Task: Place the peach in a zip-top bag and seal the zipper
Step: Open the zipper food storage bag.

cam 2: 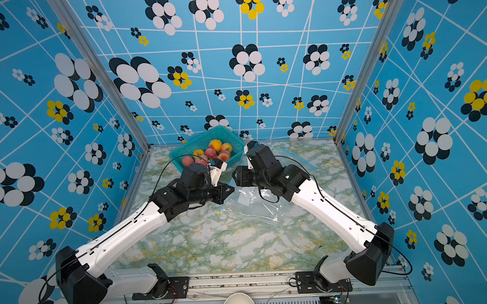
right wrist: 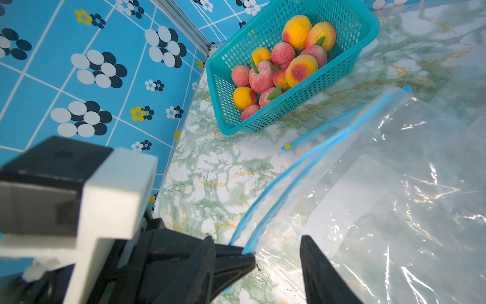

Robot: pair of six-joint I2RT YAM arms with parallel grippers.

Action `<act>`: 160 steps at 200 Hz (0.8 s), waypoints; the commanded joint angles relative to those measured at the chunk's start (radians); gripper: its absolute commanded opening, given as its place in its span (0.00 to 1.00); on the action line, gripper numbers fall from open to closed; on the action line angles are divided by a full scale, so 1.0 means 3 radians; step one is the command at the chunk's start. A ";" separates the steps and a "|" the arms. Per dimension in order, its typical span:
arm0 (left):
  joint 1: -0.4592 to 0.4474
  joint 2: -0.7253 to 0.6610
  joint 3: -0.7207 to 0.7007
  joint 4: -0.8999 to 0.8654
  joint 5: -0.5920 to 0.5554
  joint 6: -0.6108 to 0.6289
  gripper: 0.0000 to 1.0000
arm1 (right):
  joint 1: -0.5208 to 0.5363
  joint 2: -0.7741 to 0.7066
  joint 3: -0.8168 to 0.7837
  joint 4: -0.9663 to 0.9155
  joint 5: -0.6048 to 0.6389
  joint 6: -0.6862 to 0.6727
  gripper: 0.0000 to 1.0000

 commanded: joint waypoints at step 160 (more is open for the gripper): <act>-0.0124 0.0147 0.0221 -0.0224 -0.0207 0.0160 0.00 | 0.0079 0.0194 -0.0571 0.0632 0.0214 0.0649 0.43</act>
